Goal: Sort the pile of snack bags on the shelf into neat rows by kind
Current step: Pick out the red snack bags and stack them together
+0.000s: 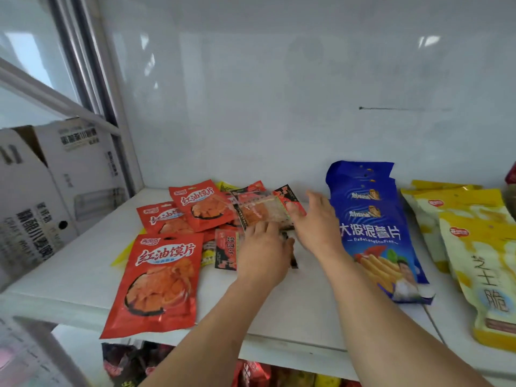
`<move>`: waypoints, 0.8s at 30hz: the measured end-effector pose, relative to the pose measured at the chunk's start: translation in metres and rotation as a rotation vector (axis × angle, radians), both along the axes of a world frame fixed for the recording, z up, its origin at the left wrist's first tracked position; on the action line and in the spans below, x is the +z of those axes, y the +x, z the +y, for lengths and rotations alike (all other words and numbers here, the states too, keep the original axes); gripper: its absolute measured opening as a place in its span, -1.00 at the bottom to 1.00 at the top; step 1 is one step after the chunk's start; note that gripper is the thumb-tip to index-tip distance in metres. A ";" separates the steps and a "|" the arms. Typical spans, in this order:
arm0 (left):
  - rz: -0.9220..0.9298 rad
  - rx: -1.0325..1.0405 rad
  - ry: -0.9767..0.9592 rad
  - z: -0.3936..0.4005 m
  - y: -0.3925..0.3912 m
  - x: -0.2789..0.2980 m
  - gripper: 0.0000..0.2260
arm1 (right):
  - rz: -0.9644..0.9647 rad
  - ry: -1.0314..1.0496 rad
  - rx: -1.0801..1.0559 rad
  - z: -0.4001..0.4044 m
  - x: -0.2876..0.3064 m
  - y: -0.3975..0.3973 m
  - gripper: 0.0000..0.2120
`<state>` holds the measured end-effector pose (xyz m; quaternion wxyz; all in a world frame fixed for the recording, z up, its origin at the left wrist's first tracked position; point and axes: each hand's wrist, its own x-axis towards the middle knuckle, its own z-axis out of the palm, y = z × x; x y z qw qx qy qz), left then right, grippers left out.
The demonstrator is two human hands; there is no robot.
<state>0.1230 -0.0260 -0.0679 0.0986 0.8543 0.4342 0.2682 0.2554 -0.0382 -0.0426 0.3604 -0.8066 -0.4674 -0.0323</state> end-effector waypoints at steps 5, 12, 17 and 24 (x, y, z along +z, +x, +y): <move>0.117 0.018 0.102 0.026 -0.030 -0.018 -0.64 | 0.153 -0.134 0.019 0.029 -0.028 -0.025 -0.38; 0.130 -0.045 0.137 0.066 -0.053 -0.021 -0.75 | 0.121 -0.246 -0.018 0.066 -0.039 -0.039 -0.41; 0.136 -0.106 0.101 0.100 -0.061 -0.019 -0.68 | 0.116 -0.262 -0.050 0.094 -0.043 -0.049 -0.43; 0.133 -0.091 0.063 0.139 -0.074 -0.014 -0.68 | 0.140 -0.233 -0.058 0.130 -0.044 -0.065 -0.45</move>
